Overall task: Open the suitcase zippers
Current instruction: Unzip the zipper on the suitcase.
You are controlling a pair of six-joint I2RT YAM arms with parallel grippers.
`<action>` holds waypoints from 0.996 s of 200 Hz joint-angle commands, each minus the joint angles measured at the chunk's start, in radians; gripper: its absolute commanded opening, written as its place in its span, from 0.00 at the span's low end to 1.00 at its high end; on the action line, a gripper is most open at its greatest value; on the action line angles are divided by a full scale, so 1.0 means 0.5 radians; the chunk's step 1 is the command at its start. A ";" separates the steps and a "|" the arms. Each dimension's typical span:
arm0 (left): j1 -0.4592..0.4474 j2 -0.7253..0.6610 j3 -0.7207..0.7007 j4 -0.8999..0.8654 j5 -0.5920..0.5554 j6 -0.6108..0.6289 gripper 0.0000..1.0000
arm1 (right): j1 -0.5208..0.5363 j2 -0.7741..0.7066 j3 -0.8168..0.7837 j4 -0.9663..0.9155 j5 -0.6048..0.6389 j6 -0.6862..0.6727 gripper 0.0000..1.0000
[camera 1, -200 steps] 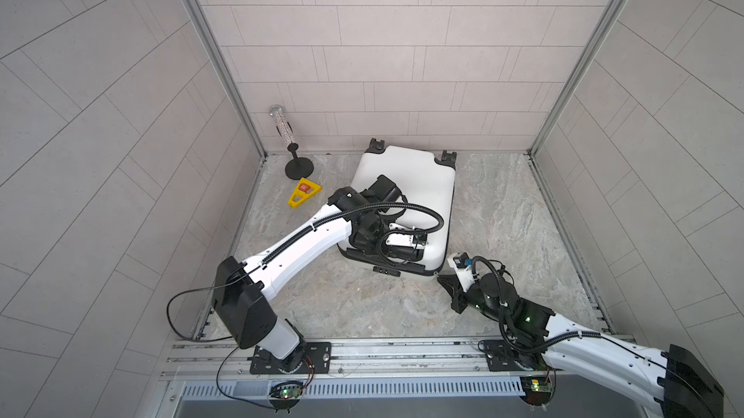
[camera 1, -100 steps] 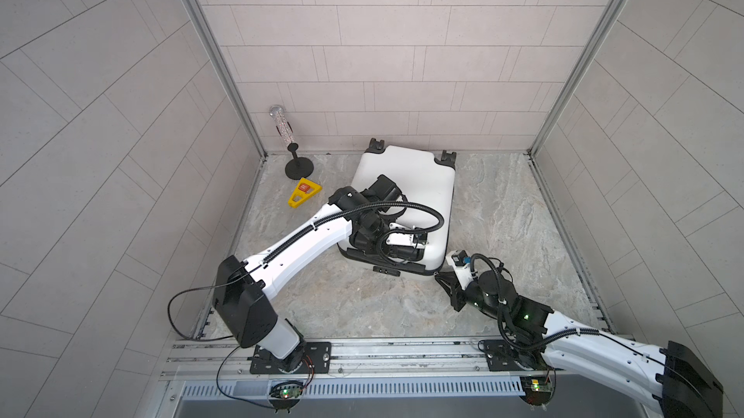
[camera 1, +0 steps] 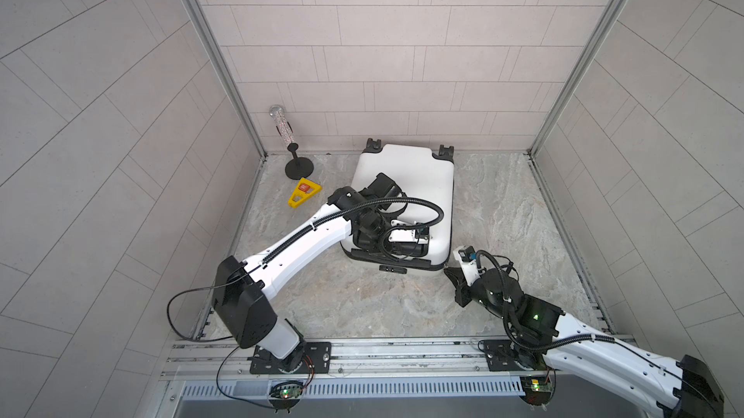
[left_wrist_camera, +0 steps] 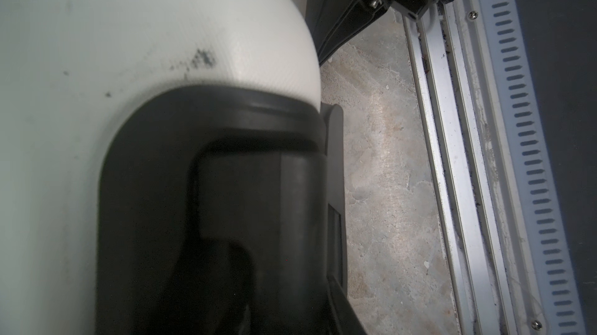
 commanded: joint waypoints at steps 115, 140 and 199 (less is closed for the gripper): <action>-0.345 -0.540 -0.476 -0.067 -0.003 0.176 0.00 | -1.128 1.049 0.760 0.287 -0.563 -0.332 0.00; -0.442 -0.621 -0.564 -0.067 -0.024 0.162 0.00 | -1.344 1.426 1.022 0.448 -0.698 -0.321 0.00; -0.436 -0.804 -0.591 0.258 -0.429 -0.716 0.66 | -1.351 1.589 1.111 0.425 -0.903 -0.427 0.00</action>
